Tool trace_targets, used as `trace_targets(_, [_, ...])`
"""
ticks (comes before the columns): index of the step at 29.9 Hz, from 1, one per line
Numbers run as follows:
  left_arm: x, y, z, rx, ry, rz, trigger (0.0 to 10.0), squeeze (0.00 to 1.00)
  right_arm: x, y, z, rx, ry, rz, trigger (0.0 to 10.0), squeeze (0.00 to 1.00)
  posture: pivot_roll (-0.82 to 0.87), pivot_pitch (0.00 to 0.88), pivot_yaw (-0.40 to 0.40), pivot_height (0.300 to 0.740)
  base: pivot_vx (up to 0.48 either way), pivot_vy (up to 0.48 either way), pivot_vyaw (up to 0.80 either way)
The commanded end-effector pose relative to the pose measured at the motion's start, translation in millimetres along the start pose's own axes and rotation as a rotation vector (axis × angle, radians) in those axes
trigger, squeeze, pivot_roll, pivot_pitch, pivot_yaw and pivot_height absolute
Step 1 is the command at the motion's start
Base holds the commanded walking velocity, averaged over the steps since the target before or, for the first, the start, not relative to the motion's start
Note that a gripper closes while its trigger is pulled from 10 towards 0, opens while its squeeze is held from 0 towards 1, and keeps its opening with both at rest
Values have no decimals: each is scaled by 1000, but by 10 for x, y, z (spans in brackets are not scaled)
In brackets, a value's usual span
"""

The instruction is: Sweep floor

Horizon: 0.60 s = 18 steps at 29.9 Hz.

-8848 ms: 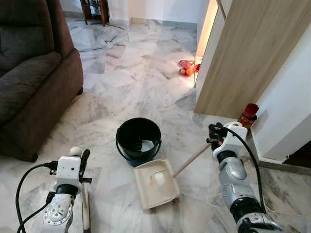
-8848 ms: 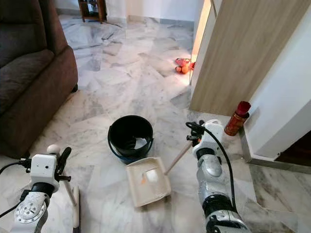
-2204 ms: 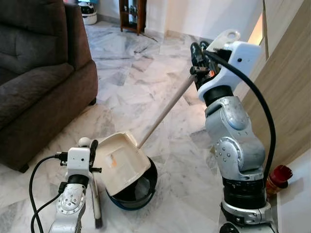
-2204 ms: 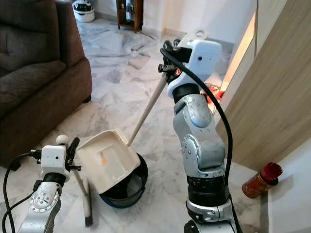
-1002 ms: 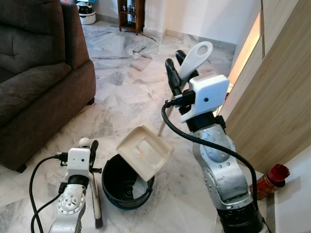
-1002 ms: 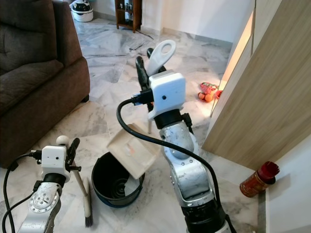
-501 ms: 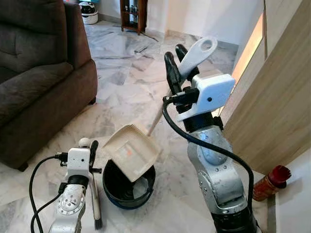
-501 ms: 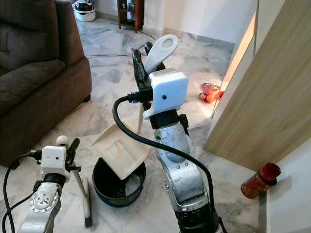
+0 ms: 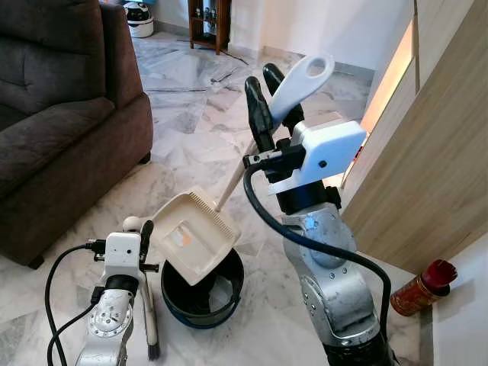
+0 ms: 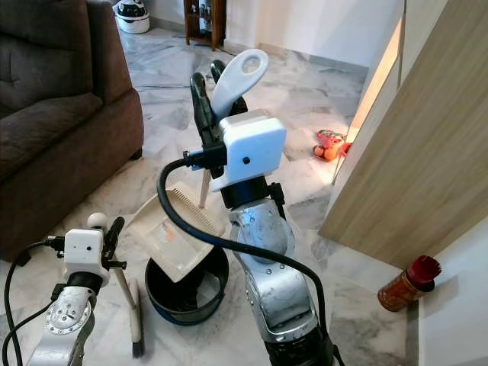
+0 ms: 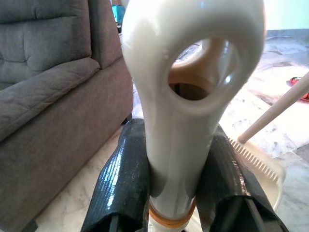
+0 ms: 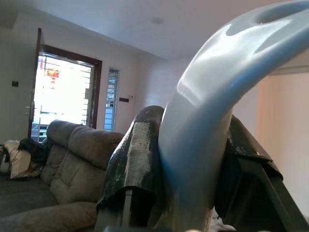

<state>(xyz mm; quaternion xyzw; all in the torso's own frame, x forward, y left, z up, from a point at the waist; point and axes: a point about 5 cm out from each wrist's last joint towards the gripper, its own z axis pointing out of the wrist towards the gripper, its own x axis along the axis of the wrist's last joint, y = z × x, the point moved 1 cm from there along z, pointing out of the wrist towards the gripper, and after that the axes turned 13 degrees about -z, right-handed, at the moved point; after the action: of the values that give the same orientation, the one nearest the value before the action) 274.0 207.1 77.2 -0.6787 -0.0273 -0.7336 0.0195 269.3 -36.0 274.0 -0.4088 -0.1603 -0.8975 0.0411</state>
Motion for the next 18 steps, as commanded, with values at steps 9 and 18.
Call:
trace_targets(9, [87,27,38,-16,44,0,10000,0,321,-20,-2,8,183,-74,10000,0,48,71,-70,740,0,0,0])
trace_targets(18, [89,47,55,-22,47,-1,10000,0,255,-48,-2,14,133,-13,10000,0,49,54,-69,740,0,0,0])
